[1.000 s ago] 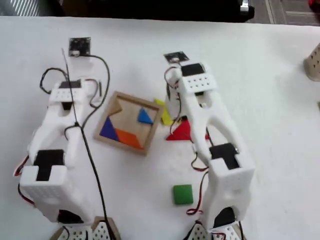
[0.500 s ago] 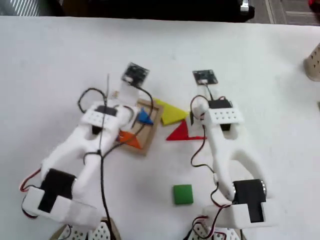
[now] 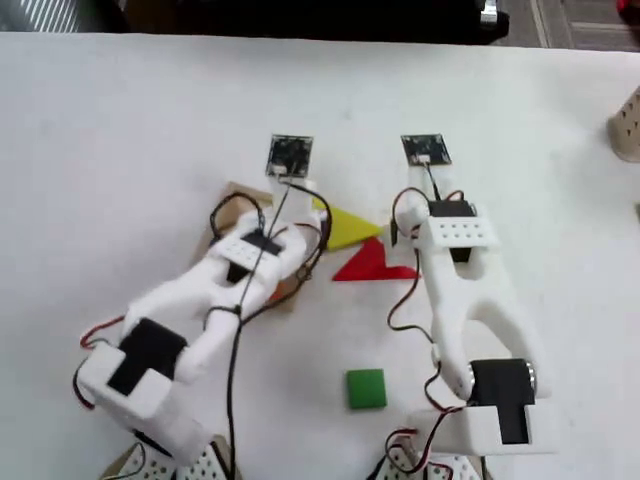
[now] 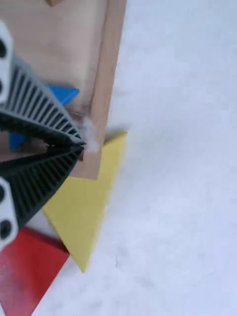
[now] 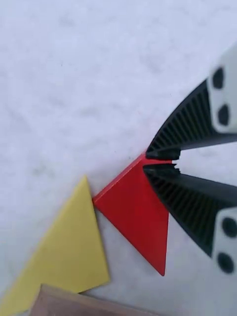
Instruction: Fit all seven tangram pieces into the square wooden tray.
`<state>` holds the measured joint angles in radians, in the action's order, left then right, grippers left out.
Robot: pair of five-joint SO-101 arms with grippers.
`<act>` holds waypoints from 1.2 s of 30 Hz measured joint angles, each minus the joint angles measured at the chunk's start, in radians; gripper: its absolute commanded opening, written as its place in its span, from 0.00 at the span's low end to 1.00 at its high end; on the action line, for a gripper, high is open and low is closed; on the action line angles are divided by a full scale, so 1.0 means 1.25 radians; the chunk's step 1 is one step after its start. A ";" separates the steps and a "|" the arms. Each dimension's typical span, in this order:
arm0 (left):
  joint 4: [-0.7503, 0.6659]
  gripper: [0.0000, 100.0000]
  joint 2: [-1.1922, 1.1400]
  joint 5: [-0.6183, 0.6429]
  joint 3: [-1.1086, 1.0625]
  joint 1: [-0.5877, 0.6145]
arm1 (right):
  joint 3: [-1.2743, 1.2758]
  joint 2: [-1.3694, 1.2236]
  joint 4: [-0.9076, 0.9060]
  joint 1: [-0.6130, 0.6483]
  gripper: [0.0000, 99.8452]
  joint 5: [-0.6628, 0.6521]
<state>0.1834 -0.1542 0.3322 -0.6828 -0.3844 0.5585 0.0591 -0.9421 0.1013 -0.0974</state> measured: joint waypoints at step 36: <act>0.351 0.02 0.136 -0.115 0.052 0.179 | 0.005 0.000 0.002 0.010 0.02 0.000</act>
<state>0.6222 0.0161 0.1880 -0.6183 -0.1603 0.5646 0.0591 -0.9390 0.1135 -0.0974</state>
